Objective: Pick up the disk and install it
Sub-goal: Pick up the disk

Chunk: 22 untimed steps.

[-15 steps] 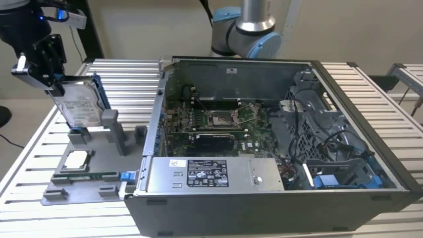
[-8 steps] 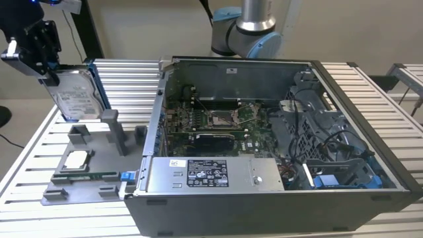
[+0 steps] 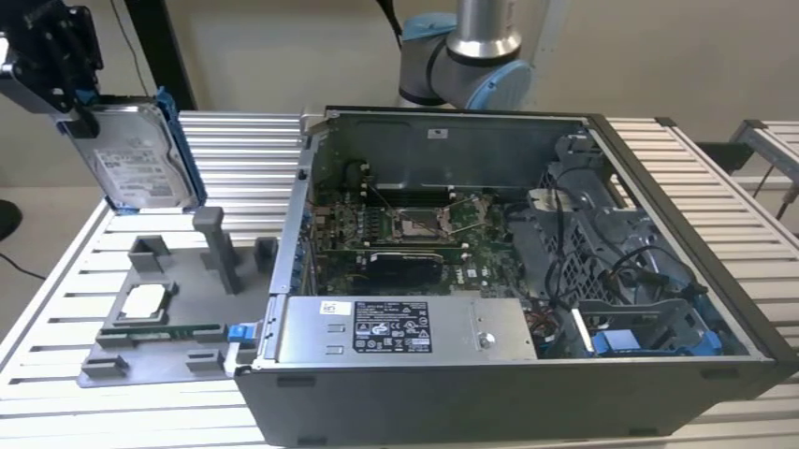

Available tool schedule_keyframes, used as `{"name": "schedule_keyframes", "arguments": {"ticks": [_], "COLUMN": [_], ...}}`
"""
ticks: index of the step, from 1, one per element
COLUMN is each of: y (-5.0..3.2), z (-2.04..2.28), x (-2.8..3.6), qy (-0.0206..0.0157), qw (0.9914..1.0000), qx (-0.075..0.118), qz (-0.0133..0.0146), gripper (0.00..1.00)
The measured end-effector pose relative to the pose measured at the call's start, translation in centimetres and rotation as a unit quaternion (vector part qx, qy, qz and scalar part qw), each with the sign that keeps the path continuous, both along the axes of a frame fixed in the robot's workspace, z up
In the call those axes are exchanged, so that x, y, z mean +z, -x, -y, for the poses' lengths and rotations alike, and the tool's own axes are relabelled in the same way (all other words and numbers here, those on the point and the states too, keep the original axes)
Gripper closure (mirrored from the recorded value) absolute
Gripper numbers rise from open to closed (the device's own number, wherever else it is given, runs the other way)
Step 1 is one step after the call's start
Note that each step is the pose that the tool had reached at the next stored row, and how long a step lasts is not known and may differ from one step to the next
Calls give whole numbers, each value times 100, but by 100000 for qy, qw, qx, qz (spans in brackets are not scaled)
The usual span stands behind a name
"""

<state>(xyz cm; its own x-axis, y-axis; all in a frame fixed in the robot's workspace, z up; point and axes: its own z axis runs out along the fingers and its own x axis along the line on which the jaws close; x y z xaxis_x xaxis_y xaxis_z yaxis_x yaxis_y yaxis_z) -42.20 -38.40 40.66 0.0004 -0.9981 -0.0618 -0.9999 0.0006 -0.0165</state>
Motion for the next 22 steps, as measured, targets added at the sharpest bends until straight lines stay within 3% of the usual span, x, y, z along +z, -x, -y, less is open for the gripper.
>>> {"name": "schedule_keyframes", "arguments": {"ticks": [4,16,22], "y": [0,0,0], "z": [0,0,0], "x": [146,499,766], "qy": [-1,-3,-3], "qw": [100000,100000,100000], "qx": [-2,1,1], "qz": [4,10,8], "gripper": [100,100,100]}}
